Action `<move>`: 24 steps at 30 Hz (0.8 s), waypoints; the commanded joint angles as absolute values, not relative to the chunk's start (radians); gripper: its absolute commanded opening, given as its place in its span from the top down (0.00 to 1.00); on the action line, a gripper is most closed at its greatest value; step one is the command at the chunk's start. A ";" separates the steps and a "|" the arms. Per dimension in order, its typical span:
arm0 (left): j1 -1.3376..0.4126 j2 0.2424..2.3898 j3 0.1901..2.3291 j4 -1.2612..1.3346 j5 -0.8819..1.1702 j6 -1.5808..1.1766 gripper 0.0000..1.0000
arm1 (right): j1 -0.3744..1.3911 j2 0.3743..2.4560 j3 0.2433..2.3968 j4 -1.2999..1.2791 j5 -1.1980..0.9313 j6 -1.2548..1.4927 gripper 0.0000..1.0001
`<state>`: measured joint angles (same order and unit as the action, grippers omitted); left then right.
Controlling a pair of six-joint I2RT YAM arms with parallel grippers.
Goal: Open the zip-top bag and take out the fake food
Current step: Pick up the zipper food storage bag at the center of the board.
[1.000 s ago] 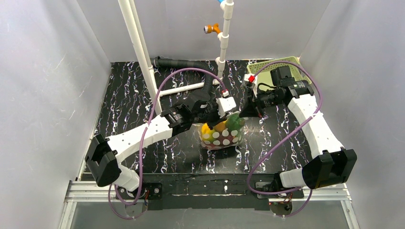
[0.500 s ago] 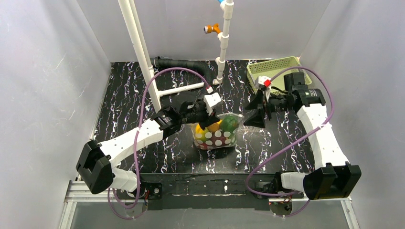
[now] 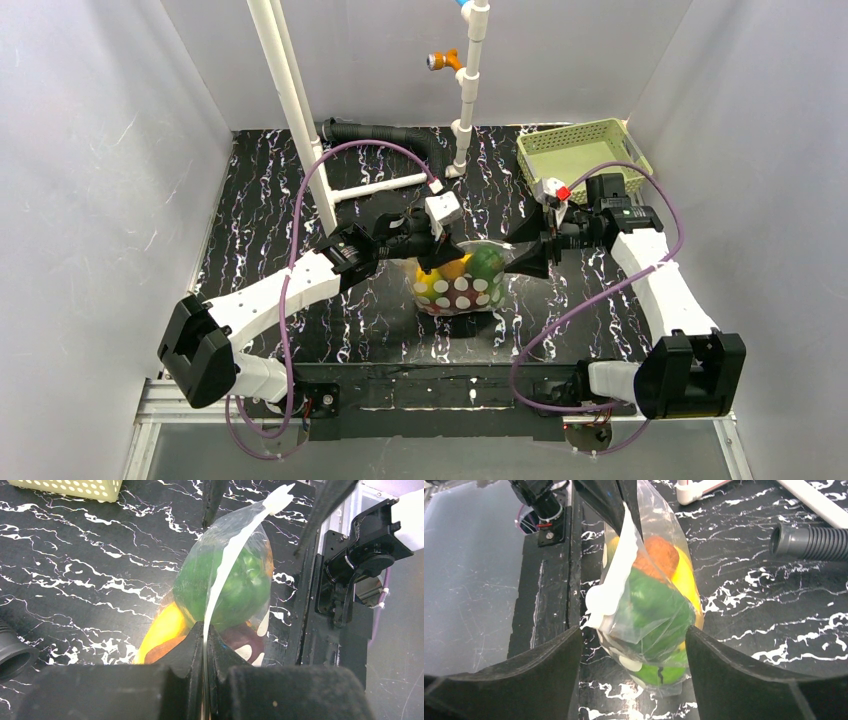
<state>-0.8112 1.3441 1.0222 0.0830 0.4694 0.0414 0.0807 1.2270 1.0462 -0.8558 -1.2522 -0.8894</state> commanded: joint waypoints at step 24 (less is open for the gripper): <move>-0.784 1.303 0.994 0.209 0.606 -0.095 0.90 | 0.105 1.217 1.059 -0.718 -1.341 -0.685 0.99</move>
